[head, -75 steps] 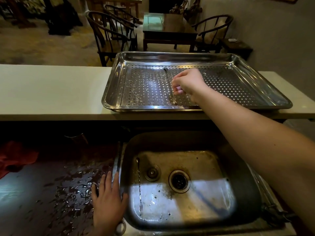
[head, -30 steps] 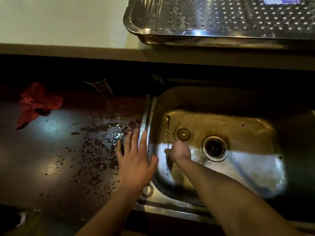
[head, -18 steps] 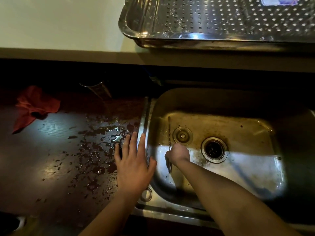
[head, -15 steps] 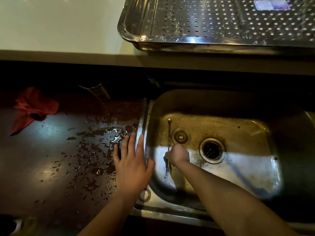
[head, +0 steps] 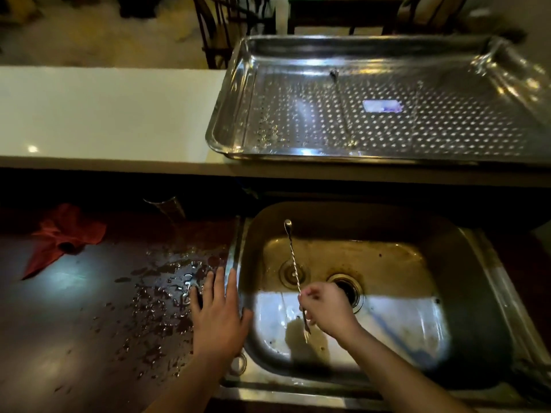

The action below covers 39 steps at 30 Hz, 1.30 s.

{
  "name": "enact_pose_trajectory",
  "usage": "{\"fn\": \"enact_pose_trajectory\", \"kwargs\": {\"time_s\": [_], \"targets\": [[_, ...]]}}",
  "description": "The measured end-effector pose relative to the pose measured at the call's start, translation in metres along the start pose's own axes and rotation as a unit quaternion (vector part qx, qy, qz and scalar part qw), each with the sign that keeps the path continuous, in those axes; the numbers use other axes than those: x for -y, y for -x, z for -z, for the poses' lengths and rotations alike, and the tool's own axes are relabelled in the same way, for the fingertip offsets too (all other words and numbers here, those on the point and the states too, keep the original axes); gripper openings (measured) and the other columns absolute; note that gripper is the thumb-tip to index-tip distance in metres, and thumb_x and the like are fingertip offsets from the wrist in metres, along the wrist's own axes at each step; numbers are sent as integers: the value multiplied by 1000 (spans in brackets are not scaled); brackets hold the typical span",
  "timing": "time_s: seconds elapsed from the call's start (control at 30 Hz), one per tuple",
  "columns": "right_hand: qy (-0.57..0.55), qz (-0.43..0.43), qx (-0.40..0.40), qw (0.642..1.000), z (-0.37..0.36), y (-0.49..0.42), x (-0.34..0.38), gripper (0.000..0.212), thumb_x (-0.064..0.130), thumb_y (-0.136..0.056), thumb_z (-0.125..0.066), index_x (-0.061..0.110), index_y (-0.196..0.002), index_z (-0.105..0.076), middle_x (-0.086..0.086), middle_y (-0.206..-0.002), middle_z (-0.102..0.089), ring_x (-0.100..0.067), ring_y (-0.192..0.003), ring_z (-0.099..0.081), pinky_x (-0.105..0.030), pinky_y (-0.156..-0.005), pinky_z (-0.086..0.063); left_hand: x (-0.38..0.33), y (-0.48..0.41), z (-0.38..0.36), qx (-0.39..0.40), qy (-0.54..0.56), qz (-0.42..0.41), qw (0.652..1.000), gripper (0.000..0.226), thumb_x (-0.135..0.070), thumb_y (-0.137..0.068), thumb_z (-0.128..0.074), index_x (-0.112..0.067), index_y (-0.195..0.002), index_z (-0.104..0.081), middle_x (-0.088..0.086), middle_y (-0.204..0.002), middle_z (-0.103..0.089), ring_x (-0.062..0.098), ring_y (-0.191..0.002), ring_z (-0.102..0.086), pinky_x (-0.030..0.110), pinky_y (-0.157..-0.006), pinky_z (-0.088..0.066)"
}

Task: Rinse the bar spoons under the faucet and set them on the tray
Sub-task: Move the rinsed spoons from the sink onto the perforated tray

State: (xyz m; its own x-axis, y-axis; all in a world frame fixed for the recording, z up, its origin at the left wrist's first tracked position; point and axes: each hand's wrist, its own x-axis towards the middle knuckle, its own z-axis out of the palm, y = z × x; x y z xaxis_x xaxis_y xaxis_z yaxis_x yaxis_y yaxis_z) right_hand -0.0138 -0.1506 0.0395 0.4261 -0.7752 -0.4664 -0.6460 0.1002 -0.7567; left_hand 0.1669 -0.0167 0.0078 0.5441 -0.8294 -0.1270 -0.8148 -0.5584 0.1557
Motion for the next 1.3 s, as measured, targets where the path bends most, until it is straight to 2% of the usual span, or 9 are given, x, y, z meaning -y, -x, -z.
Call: {"fn": "enact_pose_trajectory", "kwargs": {"time_s": [0.17,0.33,0.57,0.77,0.9,0.97,1.03,1.13,1.3], "targets": [[9,51,-18,998,32,37,20,15,14,-84,-65,24,-75,-71,2,-69,-71,-17,-67,-67,-44,-70,-59,-2,3,6,18,-19,-3,1000,86,-61,-89,-31,-23,-150,16,5,-161,12,24,-146,15,56,-116,8],[19,133,-65,989,69,74,44,16,24,-89,-68,38,-81,-69,10,-73,-70,0,-75,-65,-26,-68,-56,-2,1,5,22,-13,4,1000,90,-65,-89,-29,-22,-144,27,5,-160,17,24,-145,19,58,-116,5],[-91,209,-175,958,157,87,134,9,12,-92,-66,14,-86,-73,-5,-72,-73,-10,-56,-66,-25,-52,-57,-7,-1,12,7,13,13,1000,81,-60,-89,-25,-29,-147,22,1,-162,10,22,-147,12,56,-117,7],[-126,160,-208,957,240,36,212,10,0,-88,-63,-6,-84,-69,-17,-69,-66,-17,-50,-64,-28,-49,-57,-9,5,22,22,-8,21,999,88,-56,-74,-40,-26,-152,-14,3,-160,-20,24,-147,-16,55,-116,-6],[-81,89,-185,975,262,-5,230,8,-2,-88,-64,-10,-85,-65,-22,-77,-66,-25,-59,-67,-35,-56,-61,-5,0,20,13,-13,1,1000,86,-53,-59,-39,-10,-132,-56,17,-133,-59,37,-121,-56,65,-97,-37],[-50,55,-177,981,262,-21,231,9,-3,-88,-65,-12,-87,-66,-24,-80,-67,-23,-53,-66,-30,-48,-59,-7,-1,25,35,-22,-8,999,85,-54,-60,-39,-12,-132,-56,16,-132,-59,37,-120,-57,66,-95,-39],[-13,33,-175,984,261,-36,230,11,-3,-88,-66,-14,-90,-66,-24,-80,-68,-21,-49,-64,-28,-43,-56,-14,-4,41,66,-4,29,997,82,-54,-74,-45,-25,-149,-30,7,-151,-39,28,-139,-35,60,-109,-27],[4,25,-173,985,256,-53,225,12,-4,-85,-67,-15,-88,-66,-24,-75,-67,-25,-47,-64,-40,-56,-62,-31,-18,71,-3,105,7,994,80,-43,-81,-60,-23,-150,-24,9,-150,-36,27,-139,-30,54,-111,-29],[9,26,-186,982,250,-63,217,9,-4,-81,-69,-11,-79,-64,-25,-70,-62,-35,-56,-65,-55,-73,-58,-83,-42,155,-296,129,-129,938,64,-38,-81,-52,-13,-140,-43,16,-140,-43,34,-134,-36,55,-109,-32]]}}
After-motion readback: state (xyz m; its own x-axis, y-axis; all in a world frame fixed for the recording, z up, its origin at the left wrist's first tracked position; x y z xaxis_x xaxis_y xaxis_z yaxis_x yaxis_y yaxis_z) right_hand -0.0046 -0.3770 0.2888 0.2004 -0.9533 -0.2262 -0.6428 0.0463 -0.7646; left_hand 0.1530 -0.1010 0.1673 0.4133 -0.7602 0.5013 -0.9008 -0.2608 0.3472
